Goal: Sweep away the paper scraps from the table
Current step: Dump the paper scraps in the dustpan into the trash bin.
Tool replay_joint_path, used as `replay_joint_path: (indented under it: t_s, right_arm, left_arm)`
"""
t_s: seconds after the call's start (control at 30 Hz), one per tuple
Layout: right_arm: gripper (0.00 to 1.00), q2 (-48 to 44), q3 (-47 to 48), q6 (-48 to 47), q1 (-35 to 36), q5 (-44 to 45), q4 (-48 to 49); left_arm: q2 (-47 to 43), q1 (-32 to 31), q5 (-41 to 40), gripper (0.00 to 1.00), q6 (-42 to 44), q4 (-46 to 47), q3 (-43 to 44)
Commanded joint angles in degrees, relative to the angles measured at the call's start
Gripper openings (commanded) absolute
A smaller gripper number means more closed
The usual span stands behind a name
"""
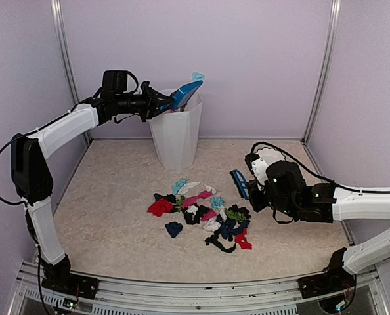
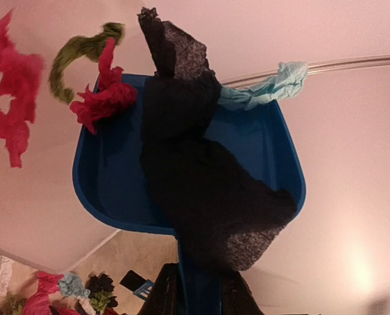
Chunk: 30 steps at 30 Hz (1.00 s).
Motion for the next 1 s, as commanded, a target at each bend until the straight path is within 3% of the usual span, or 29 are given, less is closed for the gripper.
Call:
replay_joint_path:
  t_s: [0.0,0.63,0.97]
  right_arm:
    - [0.00,0.9,0.5,1.0,-0.5,0.4,1.4]
    - [0.00,0.3,1.8,2.8,-0.6,-1.1,0.7]
    - [0.00,-0.1,1.7,2.5,-0.5,-0.7,0.5]
  left_arm:
    - [2.1,0.2,4.7,0.00,-10.6,12.4,-1.2]
    - [-1.7,1.4,-0.1,0.00,-35.2,47.9,-15.8]
    - [-7.6,1.5,3.0,0.00,-24.8,41.8,-16.2]
